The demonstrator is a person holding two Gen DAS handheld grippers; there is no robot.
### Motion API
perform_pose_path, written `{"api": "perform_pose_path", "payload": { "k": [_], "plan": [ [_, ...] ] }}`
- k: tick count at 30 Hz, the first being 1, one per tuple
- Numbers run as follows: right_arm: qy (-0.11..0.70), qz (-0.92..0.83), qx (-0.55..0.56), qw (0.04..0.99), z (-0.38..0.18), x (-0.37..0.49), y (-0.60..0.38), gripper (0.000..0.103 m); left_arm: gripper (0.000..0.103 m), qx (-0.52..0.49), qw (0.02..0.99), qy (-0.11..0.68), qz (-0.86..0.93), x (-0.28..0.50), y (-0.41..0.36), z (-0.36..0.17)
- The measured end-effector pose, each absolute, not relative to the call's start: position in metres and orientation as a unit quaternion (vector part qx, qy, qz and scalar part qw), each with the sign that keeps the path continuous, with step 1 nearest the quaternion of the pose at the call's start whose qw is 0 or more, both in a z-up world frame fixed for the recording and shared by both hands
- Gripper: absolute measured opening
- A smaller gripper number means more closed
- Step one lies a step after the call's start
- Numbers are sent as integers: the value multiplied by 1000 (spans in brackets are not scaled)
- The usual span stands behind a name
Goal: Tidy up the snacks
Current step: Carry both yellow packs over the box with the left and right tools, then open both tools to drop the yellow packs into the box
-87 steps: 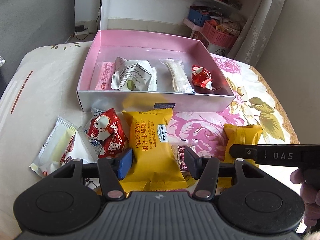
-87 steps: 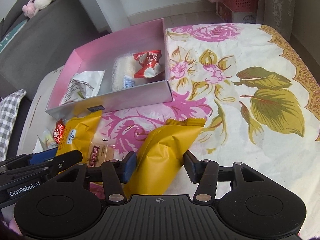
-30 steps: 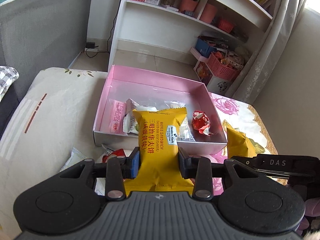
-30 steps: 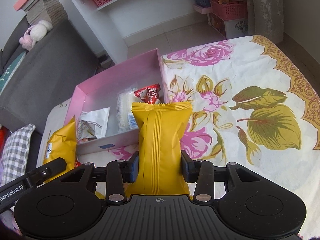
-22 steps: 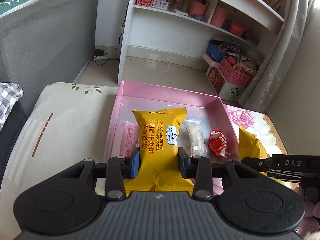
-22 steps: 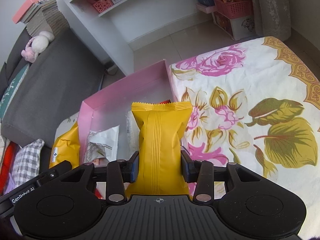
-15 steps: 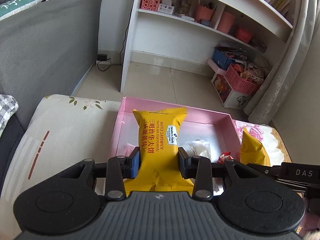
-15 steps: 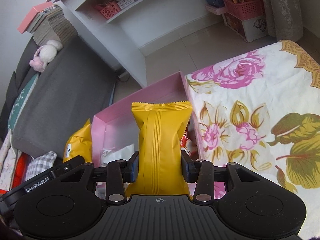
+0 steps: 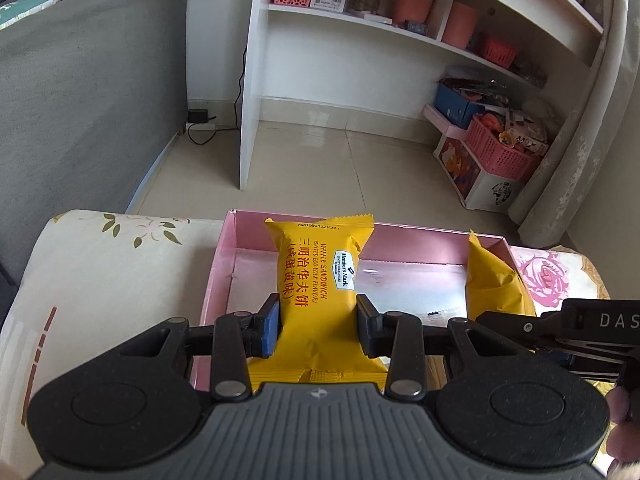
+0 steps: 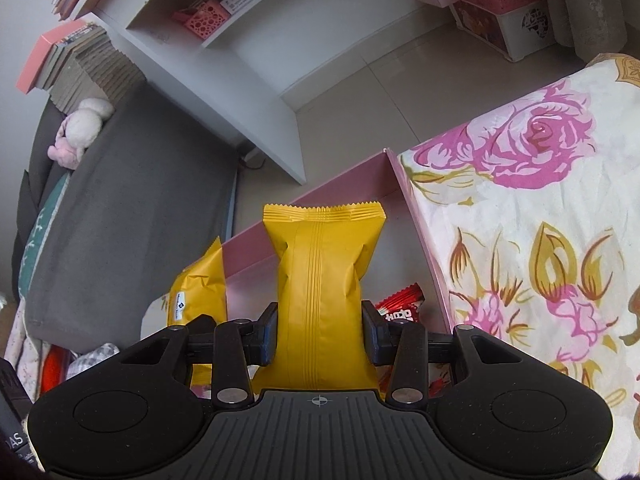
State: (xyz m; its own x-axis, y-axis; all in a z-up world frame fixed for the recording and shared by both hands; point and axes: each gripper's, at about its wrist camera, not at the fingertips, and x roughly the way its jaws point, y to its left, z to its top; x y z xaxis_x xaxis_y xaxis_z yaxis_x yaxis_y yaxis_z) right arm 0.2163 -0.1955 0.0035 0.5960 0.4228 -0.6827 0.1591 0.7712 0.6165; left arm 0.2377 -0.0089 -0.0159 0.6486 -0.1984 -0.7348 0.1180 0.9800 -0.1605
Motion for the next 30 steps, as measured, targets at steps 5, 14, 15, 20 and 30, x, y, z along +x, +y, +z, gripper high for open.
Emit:
{"api": "perform_pose_path", "payload": {
  "k": [5,14,15,20,30],
  "plan": [
    [442,83,321,833,1,224,-187,42,35,-45,906,411,-87,244,-10,-21],
    [418,87,329,842,6,223,-187,66,51,-50,912,394,-102,242,-2,-23],
    [416,87,328,843,8,222,-187,66,52,-46,913,393,-102,240,-2,-22],
    [409,90,320,850,18,217,-187,69,63,-48,913,391,-107,237,-1,-16],
    [413,83,316,850,35,184,-193,75,74,-49,913,388,-116,211,4,3]
  ]
}}
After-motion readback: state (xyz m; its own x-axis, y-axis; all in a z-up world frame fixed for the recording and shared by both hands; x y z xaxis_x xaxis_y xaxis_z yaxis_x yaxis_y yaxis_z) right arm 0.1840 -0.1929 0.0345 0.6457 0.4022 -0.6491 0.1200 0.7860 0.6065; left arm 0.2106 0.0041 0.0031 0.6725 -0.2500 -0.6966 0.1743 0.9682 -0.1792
